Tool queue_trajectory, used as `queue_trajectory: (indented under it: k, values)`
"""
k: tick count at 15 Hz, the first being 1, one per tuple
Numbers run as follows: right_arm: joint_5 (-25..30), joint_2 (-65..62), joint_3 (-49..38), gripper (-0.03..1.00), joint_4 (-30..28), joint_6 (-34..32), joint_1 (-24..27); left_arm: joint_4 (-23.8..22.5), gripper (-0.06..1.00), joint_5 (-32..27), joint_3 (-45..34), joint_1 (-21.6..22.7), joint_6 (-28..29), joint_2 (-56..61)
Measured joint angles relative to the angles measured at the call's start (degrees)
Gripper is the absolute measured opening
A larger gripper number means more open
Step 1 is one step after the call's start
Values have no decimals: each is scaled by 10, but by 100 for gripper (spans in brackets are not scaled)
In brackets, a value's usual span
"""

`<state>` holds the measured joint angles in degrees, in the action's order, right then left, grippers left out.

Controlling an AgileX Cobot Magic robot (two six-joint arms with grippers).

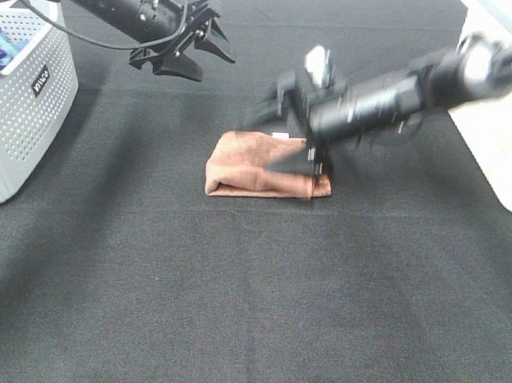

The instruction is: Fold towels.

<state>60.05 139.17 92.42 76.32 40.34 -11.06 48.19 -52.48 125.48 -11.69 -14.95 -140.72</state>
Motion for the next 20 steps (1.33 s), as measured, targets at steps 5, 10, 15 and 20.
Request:
queue_trajectory:
  k: [5, 10, 15, 20]
  values:
    - [10, 1, 0, 86, -56, -17, 36, 0, 66, -18, 0, 0, -1, 0]
    - [-10, -22, 0, 86, -96, -19, 68, 1, 66, -32, 0, 0, -1, 0]
    - [-87, -84, 0, 86, -233, -65, 84, 0, 66, -55, 1, 0, -2, 13]
    - [-23, -221, 0, 86, -360, -184, 84, -82, 66, -125, 7, 1, -5, 103]
